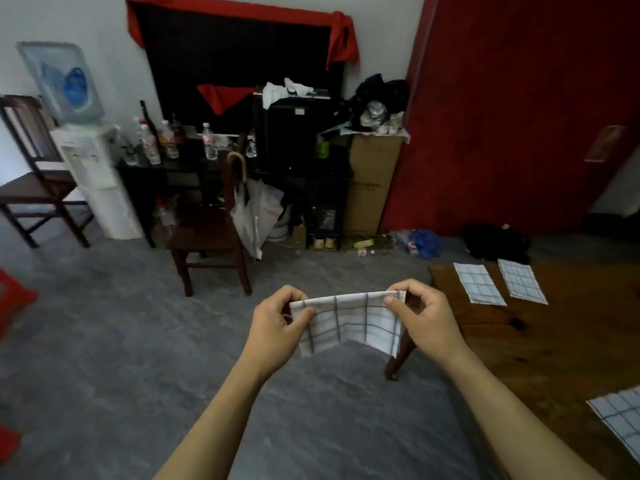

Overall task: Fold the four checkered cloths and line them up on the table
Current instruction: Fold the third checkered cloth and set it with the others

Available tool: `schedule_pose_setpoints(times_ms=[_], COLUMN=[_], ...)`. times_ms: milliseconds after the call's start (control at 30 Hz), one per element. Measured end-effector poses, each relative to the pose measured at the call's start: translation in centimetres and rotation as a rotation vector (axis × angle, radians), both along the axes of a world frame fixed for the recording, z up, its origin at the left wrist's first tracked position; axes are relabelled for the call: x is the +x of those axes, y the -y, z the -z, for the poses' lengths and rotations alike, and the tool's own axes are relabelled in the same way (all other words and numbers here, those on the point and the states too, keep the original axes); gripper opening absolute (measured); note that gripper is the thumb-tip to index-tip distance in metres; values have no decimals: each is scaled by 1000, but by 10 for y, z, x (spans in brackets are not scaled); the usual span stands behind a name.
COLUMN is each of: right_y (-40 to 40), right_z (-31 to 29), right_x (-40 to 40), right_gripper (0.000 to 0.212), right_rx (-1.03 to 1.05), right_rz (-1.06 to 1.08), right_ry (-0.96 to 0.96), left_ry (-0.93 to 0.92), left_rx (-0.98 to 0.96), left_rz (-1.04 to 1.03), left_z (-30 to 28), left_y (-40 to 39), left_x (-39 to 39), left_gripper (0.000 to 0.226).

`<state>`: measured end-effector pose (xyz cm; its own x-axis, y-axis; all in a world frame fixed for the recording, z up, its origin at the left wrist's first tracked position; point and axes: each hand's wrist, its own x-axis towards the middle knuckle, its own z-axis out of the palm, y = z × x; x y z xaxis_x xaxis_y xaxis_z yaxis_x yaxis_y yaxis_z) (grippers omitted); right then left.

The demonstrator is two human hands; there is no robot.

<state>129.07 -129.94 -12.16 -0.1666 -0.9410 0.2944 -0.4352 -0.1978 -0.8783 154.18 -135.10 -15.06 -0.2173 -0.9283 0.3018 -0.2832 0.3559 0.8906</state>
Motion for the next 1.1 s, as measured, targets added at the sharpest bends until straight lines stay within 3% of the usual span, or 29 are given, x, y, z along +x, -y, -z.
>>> schedule_pose_setpoints(times_ms=[400, 667, 1100], right_y=[167, 264, 363], right_z=[38, 21, 23], right_x=[-75, -154, -228], right_gripper=[7, 3, 2], right_rx=[48, 46, 107], right_rz=[172, 321, 865], right_ry=[161, 207, 226], left_ry=[98, 98, 92], left_rx=[77, 99, 117], left_rz=[152, 260, 645], left_z=[6, -16, 16], left_y=[201, 333, 510], left_x=[-83, -178, -341], left_gripper=[17, 14, 17])
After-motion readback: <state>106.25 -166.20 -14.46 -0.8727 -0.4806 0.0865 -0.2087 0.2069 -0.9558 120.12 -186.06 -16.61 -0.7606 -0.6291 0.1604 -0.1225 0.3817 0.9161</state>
